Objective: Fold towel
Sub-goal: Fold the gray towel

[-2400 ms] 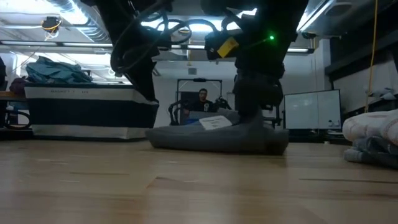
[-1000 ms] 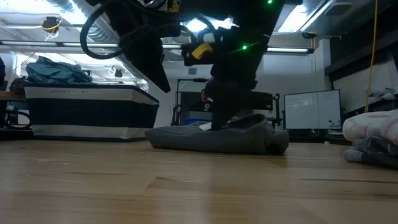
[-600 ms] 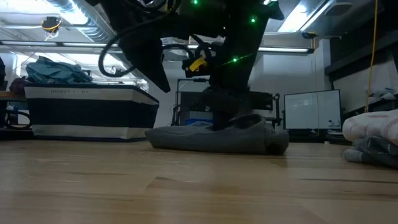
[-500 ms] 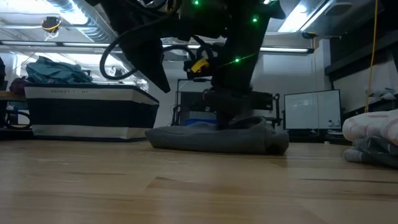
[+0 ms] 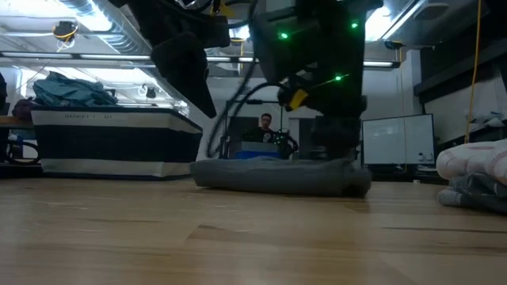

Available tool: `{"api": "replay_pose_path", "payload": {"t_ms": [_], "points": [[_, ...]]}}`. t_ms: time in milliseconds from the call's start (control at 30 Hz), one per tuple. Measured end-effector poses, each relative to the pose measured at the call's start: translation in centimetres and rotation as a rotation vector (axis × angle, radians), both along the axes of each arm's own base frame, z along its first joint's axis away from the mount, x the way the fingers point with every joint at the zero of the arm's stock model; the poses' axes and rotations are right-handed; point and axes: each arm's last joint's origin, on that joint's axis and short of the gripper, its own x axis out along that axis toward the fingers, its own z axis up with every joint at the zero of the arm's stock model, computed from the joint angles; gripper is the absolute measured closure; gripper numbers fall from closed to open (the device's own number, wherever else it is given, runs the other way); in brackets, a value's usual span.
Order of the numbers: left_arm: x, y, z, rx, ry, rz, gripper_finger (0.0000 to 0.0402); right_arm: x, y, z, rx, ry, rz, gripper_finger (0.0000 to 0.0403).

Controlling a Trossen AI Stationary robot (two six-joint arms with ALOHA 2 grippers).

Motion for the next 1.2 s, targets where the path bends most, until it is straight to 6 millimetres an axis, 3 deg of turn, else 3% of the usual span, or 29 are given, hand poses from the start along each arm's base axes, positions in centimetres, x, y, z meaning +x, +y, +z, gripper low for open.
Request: {"api": "replay_pose_path", "payload": {"t_ms": [500, 967, 1200], "points": [[-0.1, 0.0, 0.0, 0.001, 0.008, 0.0, 0.0273, -0.7, -0.2, 0.3, -0.017, 0.082, -0.008, 0.0362], [-0.3, 0.0, -0.2, 0.003, 0.034, -0.001, 0.0272, -0.5, -3.6, 0.4, -0.054, 0.101, -0.061, 0.0223], [-0.2, 0.0, -0.1, 0.022, 0.036, -0.029, 0.0272, -1.1, -5.9, 0.8, -0.092, 0.201, -0.07, 0.0197]]}}
